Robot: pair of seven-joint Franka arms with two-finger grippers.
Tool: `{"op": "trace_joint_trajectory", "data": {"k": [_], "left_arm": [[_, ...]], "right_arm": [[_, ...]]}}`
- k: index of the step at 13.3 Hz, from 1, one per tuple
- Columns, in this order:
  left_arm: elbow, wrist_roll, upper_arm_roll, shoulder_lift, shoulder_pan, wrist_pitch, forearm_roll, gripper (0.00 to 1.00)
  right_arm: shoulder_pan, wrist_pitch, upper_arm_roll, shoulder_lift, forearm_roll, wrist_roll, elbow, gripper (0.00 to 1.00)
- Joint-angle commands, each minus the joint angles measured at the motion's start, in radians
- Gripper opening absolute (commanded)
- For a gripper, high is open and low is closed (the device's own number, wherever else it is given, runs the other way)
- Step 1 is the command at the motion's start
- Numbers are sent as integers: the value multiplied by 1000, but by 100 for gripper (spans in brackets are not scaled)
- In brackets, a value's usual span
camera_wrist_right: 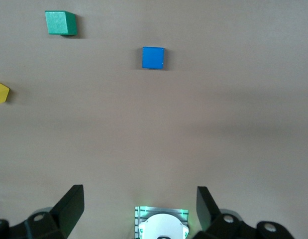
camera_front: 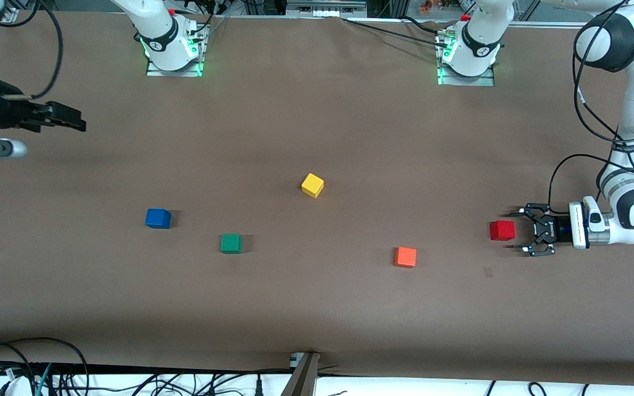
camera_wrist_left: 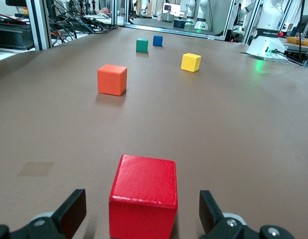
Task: Pass red block to right arm, stack on blue
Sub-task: 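Lower the left gripper over the red cube and close on it, then lift the red cube with the left gripper while the right gripper advances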
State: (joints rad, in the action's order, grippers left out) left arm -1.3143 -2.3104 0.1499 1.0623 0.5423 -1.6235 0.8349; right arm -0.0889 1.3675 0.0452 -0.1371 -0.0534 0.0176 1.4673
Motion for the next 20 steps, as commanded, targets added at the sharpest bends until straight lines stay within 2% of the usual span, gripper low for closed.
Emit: {"op": "trace_joint_trajectory", "data": {"k": [1,2,3,4,5,6,10,13,16,19,20], "left_arm": [[30,-57,-4,28,-5,17,29,100],[30,-57,-4,28,-7,17,27,100],[30,-57,-4,30,-7,17,27,87],[32,-63,-4,28,-15,17,24,41],[32,-88,-4,27,-18,16,24,4],[33,-92,-4,28,-19,16,24,0],[37,-61,-3,10,-16,19,29,0],[59,55,4,-53,-21,49,21,0],[96,127,5,-58,-47,96,24,0],[96,167,112,-58,-48,125,41,0],[92,178,167,-58,-44,125,65,0]], "right_arm": [[-20,-7,1,-1,-11,2,-19,100],[-26,-7,2,-3,-11,1,-19,100],[-25,-7,4,-4,-11,1,-19,100],[-23,-7,4,-10,-13,1,-19,100],[-25,-5,4,-16,-13,1,-19,100],[-26,-4,4,-18,-13,-1,-21,100],[-29,37,1,-27,-14,1,-21,100],[-84,83,1,-42,-16,21,-19,100],[-103,104,1,-58,-43,19,-21,100],[-110,113,1,-73,-71,21,-19,100],[-109,128,4,-84,-133,21,-19,100]]}}
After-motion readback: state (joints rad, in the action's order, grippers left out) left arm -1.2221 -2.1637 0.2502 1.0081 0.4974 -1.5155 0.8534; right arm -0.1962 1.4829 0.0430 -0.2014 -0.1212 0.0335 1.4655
